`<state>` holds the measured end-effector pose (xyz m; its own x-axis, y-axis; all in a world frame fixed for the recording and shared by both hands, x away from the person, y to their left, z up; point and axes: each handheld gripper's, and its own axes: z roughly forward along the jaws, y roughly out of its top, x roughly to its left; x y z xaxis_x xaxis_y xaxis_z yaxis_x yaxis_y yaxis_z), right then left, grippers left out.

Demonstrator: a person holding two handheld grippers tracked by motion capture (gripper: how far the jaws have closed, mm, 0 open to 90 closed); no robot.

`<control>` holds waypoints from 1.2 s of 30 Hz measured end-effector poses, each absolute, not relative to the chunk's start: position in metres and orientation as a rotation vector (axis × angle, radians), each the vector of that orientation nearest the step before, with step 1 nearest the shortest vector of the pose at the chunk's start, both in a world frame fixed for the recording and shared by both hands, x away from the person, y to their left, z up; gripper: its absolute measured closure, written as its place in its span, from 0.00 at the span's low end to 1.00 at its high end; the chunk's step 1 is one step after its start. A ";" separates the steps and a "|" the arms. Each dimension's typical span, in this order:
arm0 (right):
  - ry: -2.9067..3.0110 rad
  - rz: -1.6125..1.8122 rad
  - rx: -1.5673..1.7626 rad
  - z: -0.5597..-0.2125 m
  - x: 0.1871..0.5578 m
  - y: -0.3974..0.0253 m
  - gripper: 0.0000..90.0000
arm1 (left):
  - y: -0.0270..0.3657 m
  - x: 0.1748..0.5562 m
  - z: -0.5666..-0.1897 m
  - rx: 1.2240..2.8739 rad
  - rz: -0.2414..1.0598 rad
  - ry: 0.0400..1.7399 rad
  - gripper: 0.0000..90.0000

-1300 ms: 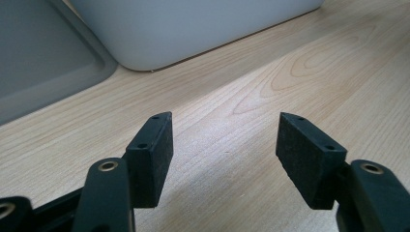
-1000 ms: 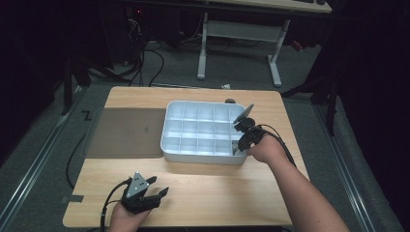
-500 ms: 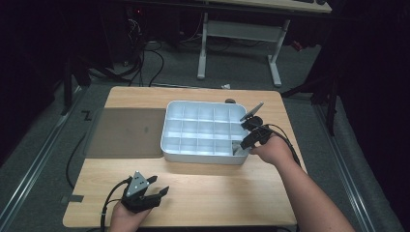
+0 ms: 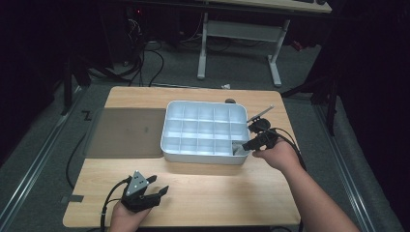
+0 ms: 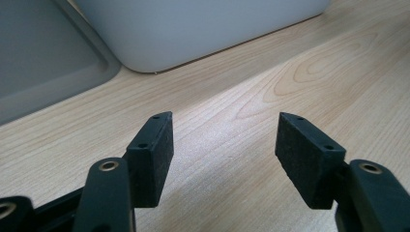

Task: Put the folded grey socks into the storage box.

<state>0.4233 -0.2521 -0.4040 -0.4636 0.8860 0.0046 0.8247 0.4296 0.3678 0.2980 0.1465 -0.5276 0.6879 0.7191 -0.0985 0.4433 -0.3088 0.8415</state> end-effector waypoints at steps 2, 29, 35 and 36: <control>2.471 0.512 1.508 -0.405 0.418 -0.253 0.61 | 0.146 0.298 -0.527 1.951 0.368 0.902 0.44; 2.111 1.005 1.344 -0.498 0.297 -0.279 0.47 | 0.137 0.291 -0.527 1.940 0.356 0.891 0.43; 1.938 1.240 1.423 -0.528 0.262 -0.276 0.49 | 0.137 0.291 -0.529 1.926 0.362 0.918 0.43; 1.938 1.240 1.423 -0.528 0.262 -0.276 0.49 | 0.137 0.291 -0.529 1.925 0.356 0.921 0.43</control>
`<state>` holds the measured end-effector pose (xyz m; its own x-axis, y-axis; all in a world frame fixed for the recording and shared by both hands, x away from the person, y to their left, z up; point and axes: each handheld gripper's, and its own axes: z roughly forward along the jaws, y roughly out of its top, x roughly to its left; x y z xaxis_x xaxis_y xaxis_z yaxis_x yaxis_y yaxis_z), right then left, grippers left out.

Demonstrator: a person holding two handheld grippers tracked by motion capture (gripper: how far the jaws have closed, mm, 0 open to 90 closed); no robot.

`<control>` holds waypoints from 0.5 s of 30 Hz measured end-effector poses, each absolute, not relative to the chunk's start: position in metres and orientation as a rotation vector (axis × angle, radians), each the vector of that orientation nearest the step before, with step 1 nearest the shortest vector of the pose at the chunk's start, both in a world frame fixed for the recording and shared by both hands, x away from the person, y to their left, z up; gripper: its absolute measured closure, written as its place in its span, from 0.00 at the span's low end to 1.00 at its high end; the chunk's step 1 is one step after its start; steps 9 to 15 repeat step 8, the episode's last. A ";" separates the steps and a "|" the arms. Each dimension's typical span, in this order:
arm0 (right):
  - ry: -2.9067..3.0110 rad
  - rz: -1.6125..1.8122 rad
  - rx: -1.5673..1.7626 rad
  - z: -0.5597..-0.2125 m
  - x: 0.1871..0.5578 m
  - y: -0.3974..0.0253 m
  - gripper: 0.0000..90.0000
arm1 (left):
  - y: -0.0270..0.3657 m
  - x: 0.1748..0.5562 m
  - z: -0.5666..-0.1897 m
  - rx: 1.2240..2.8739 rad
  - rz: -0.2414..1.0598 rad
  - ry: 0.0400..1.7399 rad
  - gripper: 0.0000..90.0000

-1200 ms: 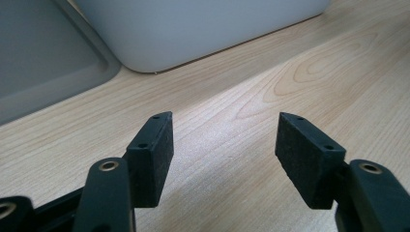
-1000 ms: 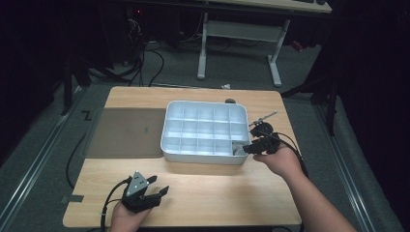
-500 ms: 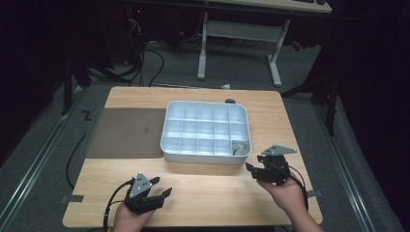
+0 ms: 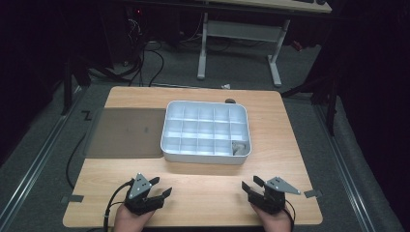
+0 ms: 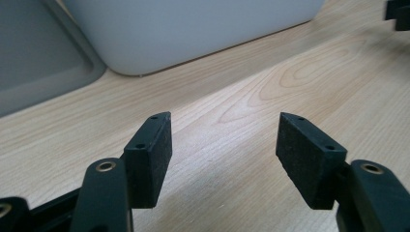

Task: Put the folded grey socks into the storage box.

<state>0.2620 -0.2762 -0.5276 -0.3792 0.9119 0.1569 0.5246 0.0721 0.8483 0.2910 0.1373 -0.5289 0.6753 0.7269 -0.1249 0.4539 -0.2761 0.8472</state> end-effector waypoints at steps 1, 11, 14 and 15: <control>1.959 1.258 1.420 -0.528 0.260 -0.276 0.48 | 0.137 0.291 -0.530 1.923 0.354 0.924 0.43; 1.984 1.229 1.339 -0.521 0.259 -0.272 0.47 | 0.139 0.284 -0.527 1.931 0.374 0.910 0.43; 1.984 1.229 1.339 -0.521 0.259 -0.272 0.47 | 0.139 0.284 -0.527 1.931 0.374 0.910 0.43; 1.984 1.229 1.339 -0.521 0.259 -0.272 0.47 | 0.139 0.284 -0.527 1.931 0.374 0.910 0.43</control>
